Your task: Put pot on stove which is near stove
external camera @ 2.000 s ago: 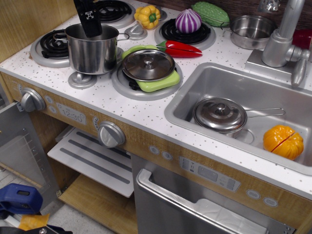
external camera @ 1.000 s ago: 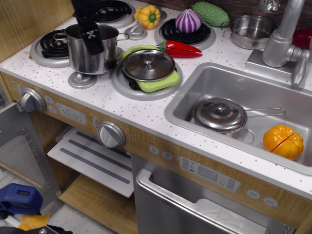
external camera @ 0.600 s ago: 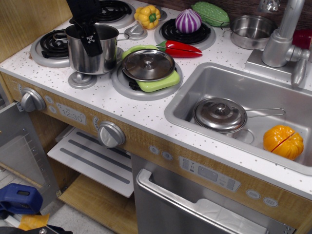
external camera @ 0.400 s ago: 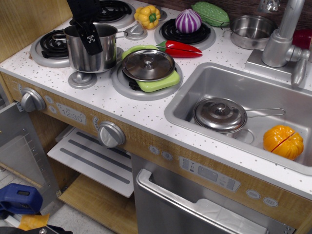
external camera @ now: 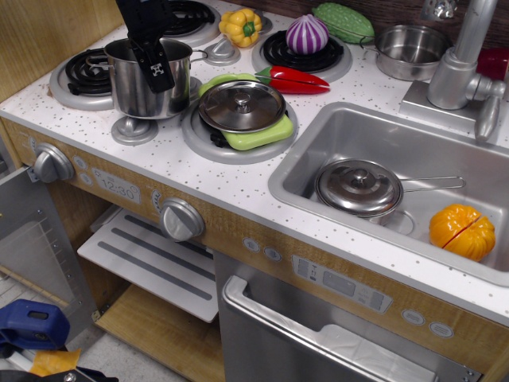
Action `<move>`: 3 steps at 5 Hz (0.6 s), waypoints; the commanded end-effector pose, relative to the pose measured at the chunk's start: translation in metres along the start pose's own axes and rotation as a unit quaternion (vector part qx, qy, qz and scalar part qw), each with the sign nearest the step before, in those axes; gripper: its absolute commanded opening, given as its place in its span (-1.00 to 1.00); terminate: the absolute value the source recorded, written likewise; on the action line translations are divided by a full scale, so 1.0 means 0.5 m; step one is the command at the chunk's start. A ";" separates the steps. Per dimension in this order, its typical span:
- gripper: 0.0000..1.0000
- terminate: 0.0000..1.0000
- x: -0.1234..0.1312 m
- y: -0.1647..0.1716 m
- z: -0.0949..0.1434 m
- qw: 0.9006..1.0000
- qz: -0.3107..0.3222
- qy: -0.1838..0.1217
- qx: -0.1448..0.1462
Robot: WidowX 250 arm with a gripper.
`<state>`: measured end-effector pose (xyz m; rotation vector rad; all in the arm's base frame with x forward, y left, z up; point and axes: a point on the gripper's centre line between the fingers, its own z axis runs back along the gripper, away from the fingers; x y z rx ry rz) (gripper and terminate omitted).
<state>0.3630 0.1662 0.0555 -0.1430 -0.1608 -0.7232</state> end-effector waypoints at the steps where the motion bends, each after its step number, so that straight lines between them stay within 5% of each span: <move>1: -1.00 -1.00 0.017 0.017 0.091 0.997 -0.025 -0.039 0.060; 2: -1.00 -1.00 0.019 0.023 0.113 0.995 -0.037 -0.044 0.076; 3: -1.00 -1.00 0.009 0.038 0.122 0.990 -0.068 -0.023 0.123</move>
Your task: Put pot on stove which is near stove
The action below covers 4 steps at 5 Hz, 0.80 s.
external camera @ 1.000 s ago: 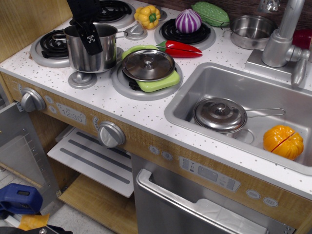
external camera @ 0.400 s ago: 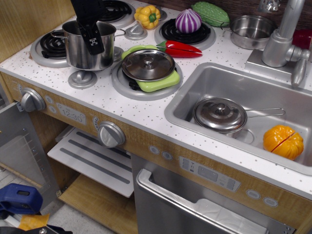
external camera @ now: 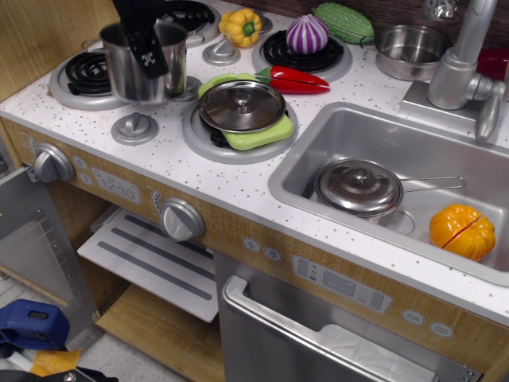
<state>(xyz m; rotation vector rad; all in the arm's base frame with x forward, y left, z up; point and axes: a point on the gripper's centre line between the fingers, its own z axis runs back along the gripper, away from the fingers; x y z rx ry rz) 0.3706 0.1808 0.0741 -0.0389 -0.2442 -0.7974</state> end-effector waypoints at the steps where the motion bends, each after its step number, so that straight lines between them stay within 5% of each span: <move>1: -1.00 -1.00 0.000 0.039 0.085 0.995 -0.050 -0.003 0.081; 4: -1.00 -1.00 -0.054 0.087 0.086 0.994 -0.084 -0.018 0.068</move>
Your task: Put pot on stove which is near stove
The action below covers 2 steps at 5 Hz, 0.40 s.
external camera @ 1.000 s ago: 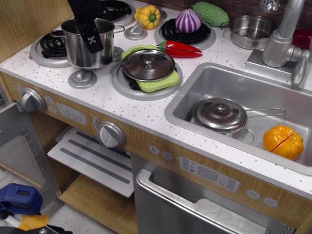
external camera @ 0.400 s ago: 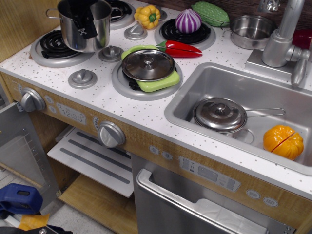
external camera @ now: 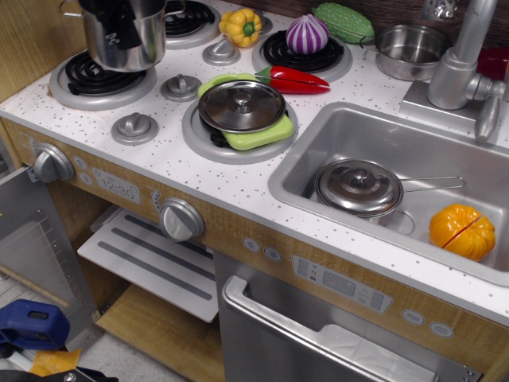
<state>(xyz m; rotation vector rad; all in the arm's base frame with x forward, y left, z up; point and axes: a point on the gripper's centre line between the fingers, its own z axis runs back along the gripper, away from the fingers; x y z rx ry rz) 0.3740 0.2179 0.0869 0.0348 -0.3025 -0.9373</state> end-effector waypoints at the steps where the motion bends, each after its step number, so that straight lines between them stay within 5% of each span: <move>1: -1.00 -1.00 -0.043 0.044 0.046 0.999 -0.015 -0.015 0.026; 2: -1.00 -1.00 -0.061 0.055 0.041 0.999 -0.026 -0.024 0.018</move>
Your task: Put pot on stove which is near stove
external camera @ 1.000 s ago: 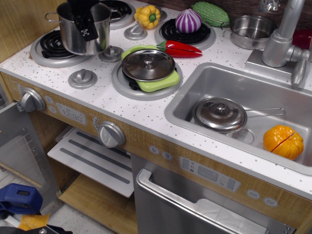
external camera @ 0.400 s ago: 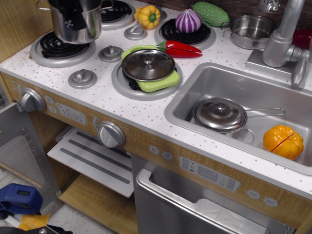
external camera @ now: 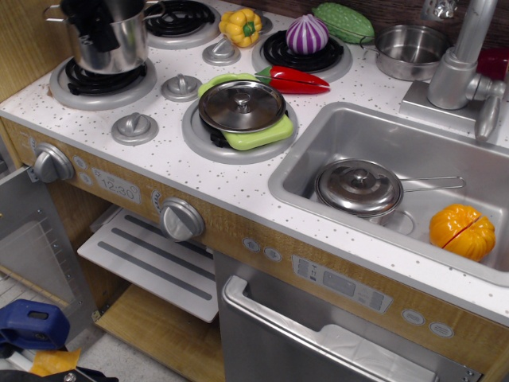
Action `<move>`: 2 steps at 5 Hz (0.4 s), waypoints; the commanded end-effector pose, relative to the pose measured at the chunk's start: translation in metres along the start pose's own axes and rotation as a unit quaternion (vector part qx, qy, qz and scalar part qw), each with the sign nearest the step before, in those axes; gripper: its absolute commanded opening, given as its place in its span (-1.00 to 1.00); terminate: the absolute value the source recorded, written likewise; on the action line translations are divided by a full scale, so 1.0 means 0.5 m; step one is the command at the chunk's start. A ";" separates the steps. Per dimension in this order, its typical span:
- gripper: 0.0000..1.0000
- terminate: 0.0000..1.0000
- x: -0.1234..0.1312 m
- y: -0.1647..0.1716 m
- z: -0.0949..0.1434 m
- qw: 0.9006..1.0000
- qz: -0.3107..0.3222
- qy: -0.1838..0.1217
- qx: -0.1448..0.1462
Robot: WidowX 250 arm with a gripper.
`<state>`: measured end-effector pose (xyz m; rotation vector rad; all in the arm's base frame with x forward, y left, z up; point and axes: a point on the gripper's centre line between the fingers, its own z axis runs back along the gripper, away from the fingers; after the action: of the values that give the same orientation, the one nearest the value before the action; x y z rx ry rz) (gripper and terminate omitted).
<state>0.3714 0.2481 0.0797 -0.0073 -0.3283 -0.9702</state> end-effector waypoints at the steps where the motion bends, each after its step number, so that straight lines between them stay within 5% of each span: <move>1: -1.00 -1.00 -0.021 0.035 0.043 0.999 -0.021 -0.005 0.023; 2: -1.00 -1.00 -0.033 0.039 0.036 0.999 -0.029 -0.021 0.021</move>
<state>0.3723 0.2663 0.0679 -0.0491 -0.3621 -1.0149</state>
